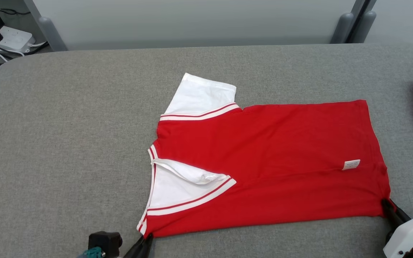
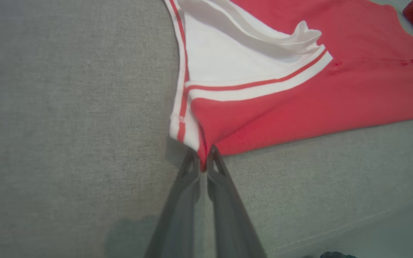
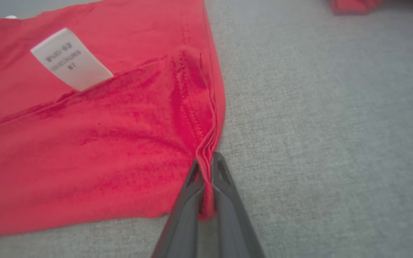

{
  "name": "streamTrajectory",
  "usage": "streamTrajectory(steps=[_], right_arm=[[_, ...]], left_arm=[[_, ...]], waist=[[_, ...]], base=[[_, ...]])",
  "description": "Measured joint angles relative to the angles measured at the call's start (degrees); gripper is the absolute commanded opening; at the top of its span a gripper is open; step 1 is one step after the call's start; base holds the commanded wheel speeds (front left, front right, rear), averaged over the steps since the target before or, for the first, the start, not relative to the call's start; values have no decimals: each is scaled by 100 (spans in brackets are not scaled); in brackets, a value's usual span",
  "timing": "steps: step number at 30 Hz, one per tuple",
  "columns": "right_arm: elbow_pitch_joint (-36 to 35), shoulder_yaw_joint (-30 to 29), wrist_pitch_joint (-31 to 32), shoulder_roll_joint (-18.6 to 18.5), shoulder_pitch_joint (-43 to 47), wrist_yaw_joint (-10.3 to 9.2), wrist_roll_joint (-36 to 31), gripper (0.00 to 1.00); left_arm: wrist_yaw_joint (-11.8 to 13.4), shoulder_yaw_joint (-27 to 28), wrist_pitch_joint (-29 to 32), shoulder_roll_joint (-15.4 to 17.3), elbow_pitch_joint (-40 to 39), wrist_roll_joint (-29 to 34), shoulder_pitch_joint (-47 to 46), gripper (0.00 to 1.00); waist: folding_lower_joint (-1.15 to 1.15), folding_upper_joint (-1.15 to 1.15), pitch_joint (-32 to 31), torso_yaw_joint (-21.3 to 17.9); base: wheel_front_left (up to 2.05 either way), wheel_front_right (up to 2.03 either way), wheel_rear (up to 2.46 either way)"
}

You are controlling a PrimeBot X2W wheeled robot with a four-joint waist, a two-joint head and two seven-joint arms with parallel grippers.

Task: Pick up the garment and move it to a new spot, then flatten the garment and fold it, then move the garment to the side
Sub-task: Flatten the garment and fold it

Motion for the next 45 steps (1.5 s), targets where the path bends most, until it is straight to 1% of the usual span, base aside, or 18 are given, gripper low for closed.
streamTrajectory(steps=[3,6,9,13,16,17,18,19,20,21,25,32,37,41,45], right_arm=[[-172,-90,134,-38,140,0,-18,0],[-356,-203,315,-78,298,0,-20,0],[-608,-378,553,-100,520,0,-105,0],[-809,-568,720,-87,699,0,-265,0],[-887,-742,771,1,800,0,-405,0],[-929,-806,771,38,822,0,-471,15],[-975,-878,771,71,861,0,-556,42],[-998,-929,771,99,898,0,-626,58],[-1012,-998,770,137,915,0,-686,100],[-1028,-1115,770,193,937,-1,-749,100],[-1240,-1412,738,331,1078,-9,-985,100],[-1825,-1638,456,504,1123,-10,-1414,100],[-2282,-1610,143,616,1123,-15,-1744,100],[-2507,-1513,-166,691,1107,-15,-1887,100],[-2692,-1405,-501,832,1100,-15,-2035,100]], left_arm=[[98,0,89,44,-272,-1,213,0],[165,0,243,154,-486,-2,355,0],[298,-16,410,194,-693,-9,511,0],[341,-20,516,218,-782,-22,571,0],[341,-23,512,211,-764,-68,570,0],[342,-16,477,188,-739,-70,570,7],[341,-16,450,164,-706,-79,568,20],[341,-12,408,142,-670,-97,566,27],[343,10,333,120,-637,-122,564,47],[345,30,263,105,-620,-120,560,100],[405,166,7,97,-594,-116,547,100],[477,361,-397,102,-646,-59,515,100],[492,536,-976,54,-765,10,288,100],[486,578,-1429,-30,-744,166,160,100],[411,554,-1820,-97,-610,248,3,100]], waist=[[0,0,-3,30],[0,0,-18,75],[0,0,-48,115],[0,0,-77,122],[0,0,-103,119],[0,0,-110,118],[0,0,-116,116],[0,0,-122,112],[0,0,-128,105],[0,0,-135,97],[0,0,-160,68],[0,0,-239,38],[0,0,-340,44],[0,0,-417,45],[0,0,-495,35]], base=[[0,0,0],[0,0,0],[0,0,0],[0,0,0],[0,0,0],[0,0,0],[0,0,0],[0,0,0],[0,0,0],[0,0,0],[0,0,0],[0,0,0],[0,0,0],[0,0,0],[0,0,0]])
